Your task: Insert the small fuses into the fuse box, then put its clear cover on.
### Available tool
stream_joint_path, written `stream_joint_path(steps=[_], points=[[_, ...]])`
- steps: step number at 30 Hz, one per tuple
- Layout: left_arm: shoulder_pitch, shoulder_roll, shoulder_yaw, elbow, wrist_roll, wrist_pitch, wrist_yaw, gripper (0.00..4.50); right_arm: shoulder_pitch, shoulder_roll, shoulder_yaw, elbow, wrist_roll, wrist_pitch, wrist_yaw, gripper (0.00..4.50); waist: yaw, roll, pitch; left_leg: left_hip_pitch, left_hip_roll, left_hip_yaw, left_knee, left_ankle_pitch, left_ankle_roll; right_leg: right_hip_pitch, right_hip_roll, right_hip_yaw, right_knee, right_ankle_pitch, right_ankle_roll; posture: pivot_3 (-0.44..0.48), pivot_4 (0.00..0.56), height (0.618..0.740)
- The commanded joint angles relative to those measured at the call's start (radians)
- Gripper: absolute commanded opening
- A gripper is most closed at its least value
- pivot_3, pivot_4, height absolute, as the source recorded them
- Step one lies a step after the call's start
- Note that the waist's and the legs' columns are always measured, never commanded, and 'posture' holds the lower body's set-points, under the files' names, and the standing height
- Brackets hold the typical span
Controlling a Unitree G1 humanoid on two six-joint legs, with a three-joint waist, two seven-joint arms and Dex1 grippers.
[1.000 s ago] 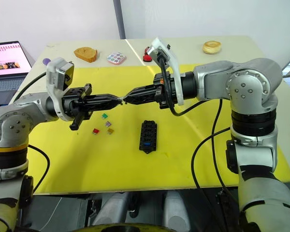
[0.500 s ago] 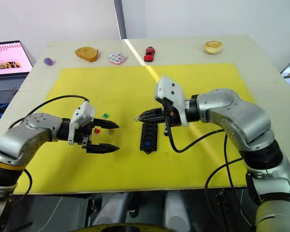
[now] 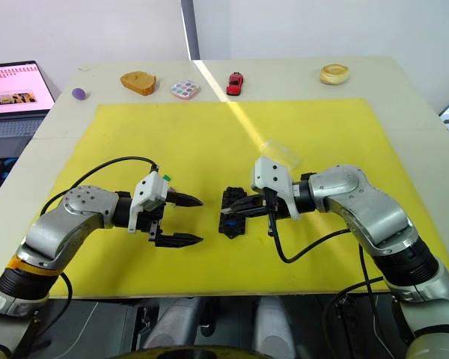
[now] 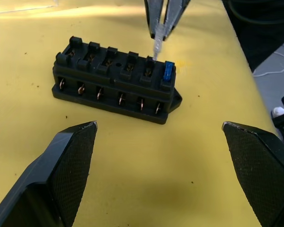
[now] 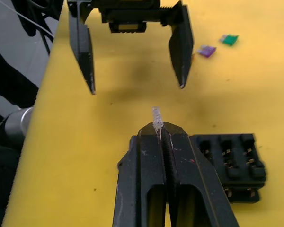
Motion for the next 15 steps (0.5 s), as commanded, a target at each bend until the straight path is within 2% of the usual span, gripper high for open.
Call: stream_joint_path(steps=[1, 15], points=[[-0.017, 0.016, -0.014, -0.024, 0.02, 0.004, -0.009, 4.44, 0.001, 0.005, -0.008, 0.011, -0.027, -0.027, 0.005, 0.0, 0.0, 0.0, 0.0, 0.0, 0.0, 0.0, 0.0, 0.0, 0.0, 0.0, 0.0, 0.0, 0.0, 0.0, 0.0, 0.0, 0.15, 0.74], [-0.024, 0.009, -0.01, -0.04, 0.012, 0.026, -0.014, 4.44, 0.016, 0.024, -0.016, -0.003, -0.034, 0.02, -0.001, 0.0, 0.0, 0.0, 0.0, 0.0, 0.0, -0.001, 0.001, 0.0, 0.0, 0.001, 0.0, -0.001, 0.0, 0.0, 0.0, 0.0, 0.15, 0.74]])
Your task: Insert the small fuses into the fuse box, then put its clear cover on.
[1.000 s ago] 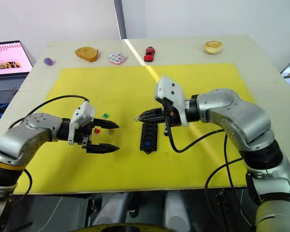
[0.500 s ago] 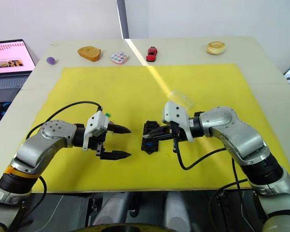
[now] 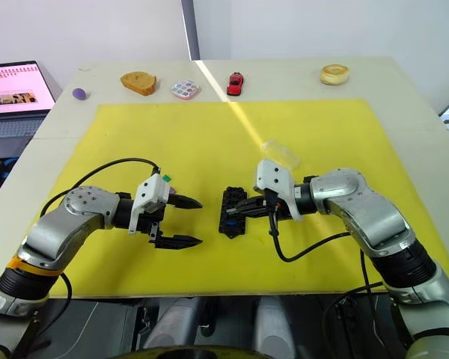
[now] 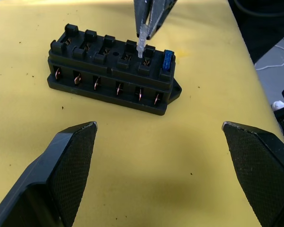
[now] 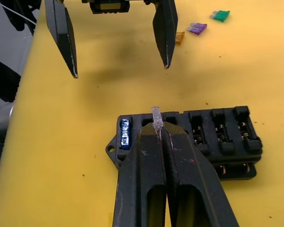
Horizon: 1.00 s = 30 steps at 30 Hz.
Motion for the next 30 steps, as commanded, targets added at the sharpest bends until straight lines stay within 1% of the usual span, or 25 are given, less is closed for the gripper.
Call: stream_joint_path(steps=[1, 6, 10, 17, 30], points=[[-0.025, 0.004, 0.0, -0.042, -0.012, 0.018, -0.008, 4.44, -0.013, 0.006, -0.016, -0.033, 0.014, 0.013, 0.001, 0.0, 0.0, 0.0, 0.0, 0.0, 0.0, 0.0, 0.0, 0.0, 0.0, 0.0, 0.0, 0.0, 0.0, 0.0, 0.0, 0.0, 0.15, 0.74], [-0.032, -0.01, -0.001, -0.03, 0.0, 0.006, -0.002, 4.44, -0.018, 0.005, -0.008, -0.031, 0.002, 0.013, 0.005, 0.0, 0.0, 0.0, 0.0, 0.0, 0.0, -0.001, 0.001, 0.0, 0.0, 0.001, 0.0, -0.001, 0.0, 0.0, 0.0, 0.0, 0.15, 0.74], [-0.018, 0.0, -0.007, -0.031, 0.01, -0.007, -0.014, 4.44, -0.016, -0.001, 0.0, -0.03, -0.004, 0.015, 0.012, 0.0, 0.0, 0.0, 0.0, 0.0, 0.0, -0.001, 0.001, 0.0, 0.0, 0.001, 0.0, -0.001, 0.0, 0.0, 0.0, 0.0, 0.15, 0.74], [-0.019, -0.007, -0.008, 0.004, 0.042, -0.044, -0.015, 4.44, -0.011, 0.04, 0.01, -0.009, -0.013, 0.017, -0.016, 0.0, 0.0, 0.0, 0.0, 0.0, 0.0, -0.001, 0.001, 0.0, 0.0, 0.001, 0.0, -0.002, 0.0, 0.0, 0.0, 0.0, 0.15, 0.74], [-0.033, -0.016, -0.016, 0.049, 0.085, -0.099, -0.027, 4.44, 0.053, -0.03, 0.063, 0.023, -0.14, -0.08, 0.027, 0.0, 0.001, 0.0, -0.001, 0.001, 0.0, -0.002, 0.002, 0.0, 0.0, 0.001, 0.0, -0.003, 0.0, 0.0, 0.0, 0.0, 0.15, 0.74]])
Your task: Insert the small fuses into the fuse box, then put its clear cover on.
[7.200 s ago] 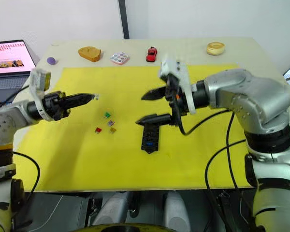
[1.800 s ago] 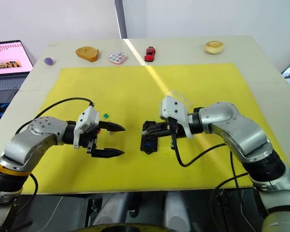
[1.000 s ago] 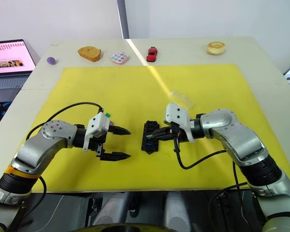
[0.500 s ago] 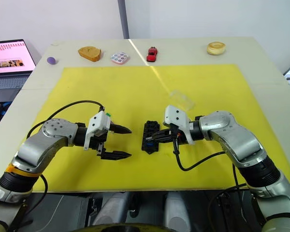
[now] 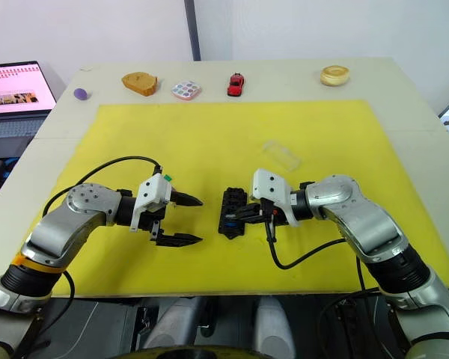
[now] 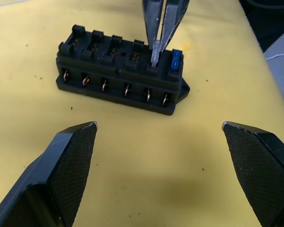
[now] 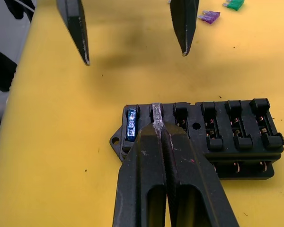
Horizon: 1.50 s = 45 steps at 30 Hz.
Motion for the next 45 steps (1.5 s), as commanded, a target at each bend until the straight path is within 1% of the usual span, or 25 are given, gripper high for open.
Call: stream_joint_path(steps=[1, 9, 20, 23, 27, 34, 40, 45], points=[[-0.014, -0.002, -0.005, 0.007, 0.018, -0.031, -0.008, 4.44, 0.031, -0.018, 0.026, 0.03, -0.05, -0.022, 0.007, 0.0, 0.0, 0.0, 0.0, 0.0, 0.0, 0.0, 0.0, 0.0, 0.0, 0.0, 0.0, 0.0, 0.0, 0.0, 0.0, 0.0, 0.15, 0.74], [-0.024, -0.008, -0.01, 0.023, 0.026, -0.045, -0.014, 4.44, 0.024, -0.019, 0.055, 0.028, -0.077, -0.007, 0.006, 0.0, 0.0, -0.001, -0.001, 0.001, 0.0, -0.001, 0.001, 0.0, 0.0, 0.0, 0.0, -0.001, 0.0, 0.0, 0.0, 0.0, 0.15, 0.74], [-0.014, -0.026, 0.0, 0.021, 0.02, -0.046, -0.011, 4.44, 0.005, -0.014, 0.033, 0.018, -0.059, 0.007, 0.009, 0.0, 0.0, -0.001, -0.001, 0.001, 0.0, -0.002, 0.002, 0.0, 0.0, 0.001, 0.0, -0.002, 0.0, 0.0, 0.0, 0.0, 0.15, 0.74], [-0.013, -0.035, 0.007, 0.021, 0.014, -0.048, -0.006, 4.5, -0.006, -0.016, 0.034, 0.018, -0.069, 0.009, 0.004, 0.91, 0.0, -0.001, -0.001, 0.001, 0.0, -0.002, 0.002, 0.0, 0.0, 0.001, 0.0, -0.002, 0.0, 0.0, 0.0, 0.0, 0.15, 0.74], [-0.01, -0.036, 0.007, 0.02, 0.014, -0.047, -0.004, 4.5, -0.012, -0.003, 0.01, 0.013, -0.061, 0.001, -0.003, 0.91, -0.004, -0.001, -0.001, 0.001, 0.0, -0.002, 0.002, 0.0, 0.0, 0.001, 0.0, -0.002, 0.0, 0.0, 0.0, 0.0, 0.15, 0.74], [0.002, -0.036, 0.002, 0.011, 0.019, -0.052, -0.002, 4.5, -0.031, -0.011, -0.03, -0.008, -0.029, 0.014, 0.008, 0.91, -0.001, -0.001, -0.001, 0.001, 0.0, -0.002, 0.002, 0.0, 0.0, 0.002, 0.0, -0.002, 0.001, 0.0, 0.0, 0.0, 0.15, 0.74], [0.005, -0.035, -0.001, 0.012, 0.022, -0.056, -0.001, 4.5, -0.111, 0.001, -0.07, -0.028, 0.054, 0.13, 0.019, 0.91, -0.001, -0.001, -0.001, 0.0, 0.0, -0.002, 0.002, 0.0, 0.0, 0.001, 0.0, -0.002, 0.001, 0.0, 0.0, 0.0, 0.15, 0.74], [-0.004, -0.036, -0.004, 0.025, 0.03, -0.072, -0.005, 4.5, -0.2, 0.001, -0.003, 0.0, 0.064, 0.254, 0.034, 0.91, -0.001, -0.001, -0.001, 0.0, 0.0, -0.002, 0.002, 0.0, 0.0, 0.001, 0.0, -0.002, 0.001, 0.0, 0.0, 0.0, 0.15, 0.74]])
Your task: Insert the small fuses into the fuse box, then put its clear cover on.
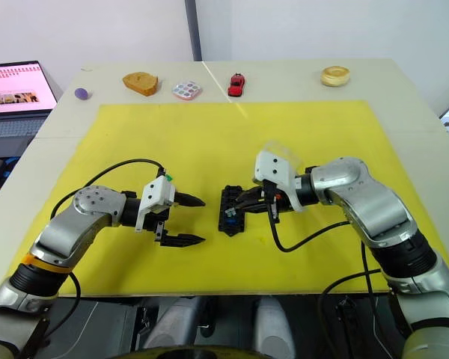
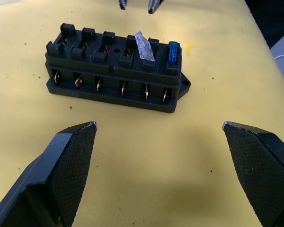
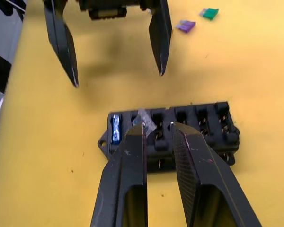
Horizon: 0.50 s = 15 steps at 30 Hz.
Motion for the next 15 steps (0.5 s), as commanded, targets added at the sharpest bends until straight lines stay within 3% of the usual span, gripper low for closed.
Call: stream_joint_path(steps=[1, 15], points=[[-0.009, -0.001, 0.011, -0.009, 0.002, -0.024, -0.004, 4.5, -0.059, 0.0, 0.026, 0.004, 0.016, 0.058, 0.019, 0.91, 0.0, 0.0, 0.0, 0.0, 0.0, 0.0, 0.0, 0.0, 0.0, 0.0, 0.0, 0.0, 0.0, 0.0, 0.0, 0.0, 0.15, 0.74], [0.0, -0.012, 0.012, -0.024, -0.001, -0.028, 0.01, 4.5, -0.201, 0.005, 0.146, 0.1, 0.001, 0.173, 0.092, 0.91, 0.0, 0.0, 0.0, 0.0, 0.0, 0.0, 0.0, 0.0, 0.0, -0.001, 0.0, 0.0, 0.0, 0.0, 0.0, 0.0, 0.15, 0.74]])
